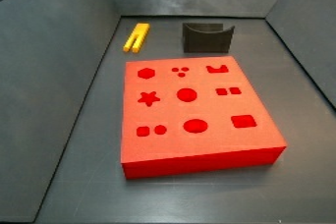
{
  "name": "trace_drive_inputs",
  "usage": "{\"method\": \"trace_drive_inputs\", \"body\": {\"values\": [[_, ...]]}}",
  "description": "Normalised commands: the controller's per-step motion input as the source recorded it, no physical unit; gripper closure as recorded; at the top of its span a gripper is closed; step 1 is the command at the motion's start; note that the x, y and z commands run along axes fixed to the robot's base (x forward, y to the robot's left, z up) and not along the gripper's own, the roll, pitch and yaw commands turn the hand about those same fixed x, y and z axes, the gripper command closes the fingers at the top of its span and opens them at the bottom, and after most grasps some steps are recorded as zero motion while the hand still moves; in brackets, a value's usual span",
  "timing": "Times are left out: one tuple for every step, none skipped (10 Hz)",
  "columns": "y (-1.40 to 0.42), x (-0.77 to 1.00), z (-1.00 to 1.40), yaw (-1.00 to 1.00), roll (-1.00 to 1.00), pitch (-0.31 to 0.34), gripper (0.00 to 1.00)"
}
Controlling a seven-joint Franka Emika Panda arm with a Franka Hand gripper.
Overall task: Pick up the square-circle object. Move up. Rotate the square-circle object. Place the square-circle object on the fixture. Regrasp the square-circle object. Move to above the board. Insert the square-circle object.
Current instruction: Pick up the square-circle object.
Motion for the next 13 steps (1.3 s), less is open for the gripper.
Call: {"method": "trace_drive_inputs", "body": {"values": [[0.13,-0.35,-0.77,-0.18,0.0,-0.154,0.0],[0.19,-0.42,-0.9,-0.14,0.0,-0.177,0.0],[0.28,-0.35,-0.91,-0.07,0.0,-0.17,0.0],[0.29,-0.29,-0.85,-0.03,0.0,-0.193,0.0],[0.29,-0.16,-0.8,0.0,-0.02,-0.213,0.0],[0.25,-0.12,-0.77,-0.02,-0.06,-0.224,0.0],[0.17,-0.15,-0.78,-0.09,-0.07,-0.219,0.0],[0.07,-0.26,-0.78,-0.18,-0.12,-0.203,0.0],[0.0,-0.35,-0.74,-0.2,-0.2,-0.151,0.0],[0.0,-0.35,-0.73,-0.21,-0.21,-0.147,0.0],[0.0,-0.31,-0.71,-0.17,-0.21,-0.154,0.0],[0.03,-0.17,-0.69,-0.05,-0.2,-0.169,0.0],[0.05,0.0,-0.73,0.0,-0.2,-0.123,0.0]]}}
